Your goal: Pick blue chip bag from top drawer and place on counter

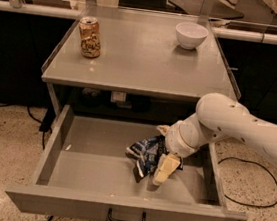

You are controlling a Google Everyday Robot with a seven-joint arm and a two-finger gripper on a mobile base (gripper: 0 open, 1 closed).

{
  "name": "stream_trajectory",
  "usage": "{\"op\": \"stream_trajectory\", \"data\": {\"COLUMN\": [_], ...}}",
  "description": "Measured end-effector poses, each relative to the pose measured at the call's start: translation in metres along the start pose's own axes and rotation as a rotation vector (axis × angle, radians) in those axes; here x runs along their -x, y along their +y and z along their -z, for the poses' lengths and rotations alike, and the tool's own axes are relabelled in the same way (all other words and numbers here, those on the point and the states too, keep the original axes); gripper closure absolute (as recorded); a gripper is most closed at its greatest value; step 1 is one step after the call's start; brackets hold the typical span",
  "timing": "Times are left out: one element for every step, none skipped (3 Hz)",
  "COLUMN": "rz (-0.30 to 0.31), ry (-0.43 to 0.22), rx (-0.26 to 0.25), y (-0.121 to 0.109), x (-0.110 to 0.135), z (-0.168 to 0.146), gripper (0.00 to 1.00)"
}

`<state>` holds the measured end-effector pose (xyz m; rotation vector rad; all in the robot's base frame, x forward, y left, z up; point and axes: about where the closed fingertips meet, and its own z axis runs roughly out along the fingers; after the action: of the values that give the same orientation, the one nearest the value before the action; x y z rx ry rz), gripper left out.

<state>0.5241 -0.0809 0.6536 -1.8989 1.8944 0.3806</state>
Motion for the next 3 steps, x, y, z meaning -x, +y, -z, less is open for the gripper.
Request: {"op": "stream_trajectory", "data": {"rz": [0.000, 0.025, 0.055], "ry": [0.000, 0.001, -0.004], "rx": [0.000, 0.013, 0.040], "y": [0.000, -0.003, -0.014], "x": [0.000, 0.004, 0.006], "z": [0.000, -0.016, -0.056], "gripper": [0.00, 0.00, 0.00]}}
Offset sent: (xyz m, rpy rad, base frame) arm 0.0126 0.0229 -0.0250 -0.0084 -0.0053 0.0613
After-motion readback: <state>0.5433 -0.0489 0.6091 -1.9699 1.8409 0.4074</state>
